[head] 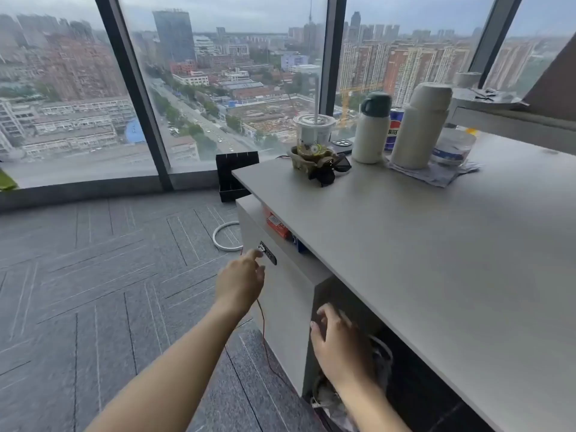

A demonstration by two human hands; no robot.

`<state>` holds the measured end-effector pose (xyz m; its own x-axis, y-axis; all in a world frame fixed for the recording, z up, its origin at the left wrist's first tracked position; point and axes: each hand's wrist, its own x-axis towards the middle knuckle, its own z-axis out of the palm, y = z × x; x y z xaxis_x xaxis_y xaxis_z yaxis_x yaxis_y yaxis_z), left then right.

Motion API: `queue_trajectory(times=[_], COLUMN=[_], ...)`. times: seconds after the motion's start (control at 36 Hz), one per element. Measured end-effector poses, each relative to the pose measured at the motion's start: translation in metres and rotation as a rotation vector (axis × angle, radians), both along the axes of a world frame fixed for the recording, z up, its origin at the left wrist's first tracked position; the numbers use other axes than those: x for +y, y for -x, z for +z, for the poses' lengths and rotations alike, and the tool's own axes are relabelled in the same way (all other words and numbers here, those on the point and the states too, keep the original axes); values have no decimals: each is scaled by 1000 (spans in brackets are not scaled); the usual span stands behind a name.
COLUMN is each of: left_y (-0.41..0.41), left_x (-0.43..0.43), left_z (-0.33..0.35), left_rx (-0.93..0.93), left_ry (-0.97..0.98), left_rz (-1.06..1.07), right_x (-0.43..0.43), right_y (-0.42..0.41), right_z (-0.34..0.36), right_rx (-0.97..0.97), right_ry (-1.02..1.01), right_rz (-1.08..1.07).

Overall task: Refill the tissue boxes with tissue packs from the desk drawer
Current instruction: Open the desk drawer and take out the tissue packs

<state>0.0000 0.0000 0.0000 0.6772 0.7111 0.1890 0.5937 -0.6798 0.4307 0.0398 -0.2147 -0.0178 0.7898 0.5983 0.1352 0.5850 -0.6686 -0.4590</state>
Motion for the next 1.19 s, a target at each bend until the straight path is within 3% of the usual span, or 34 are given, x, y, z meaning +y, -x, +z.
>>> queue_trajectory(times=[0.31, 0.47, 0.58, 0.64, 1.19], left_y=[-54, -63, -65, -64, -35], left_x=[47, 54, 54, 55, 54], left_z=[-24, -32, -29, -28, -30], left_rx=[51, -191, -335, -367, -436], left_ry=[252, 648, 1074, 1186, 1009], left_rz=[122, 183, 276, 300, 405], right_x=[17, 27, 33, 34, 34], right_y=[-16, -17, -15, -15, 4], right_z=[-12, -17, -25, -27, -30], right_rx=[13, 9, -22, -43, 234], right_ry=[5, -25, 3, 10, -224], right_rz=[-107, -137, -172, -185, -49])
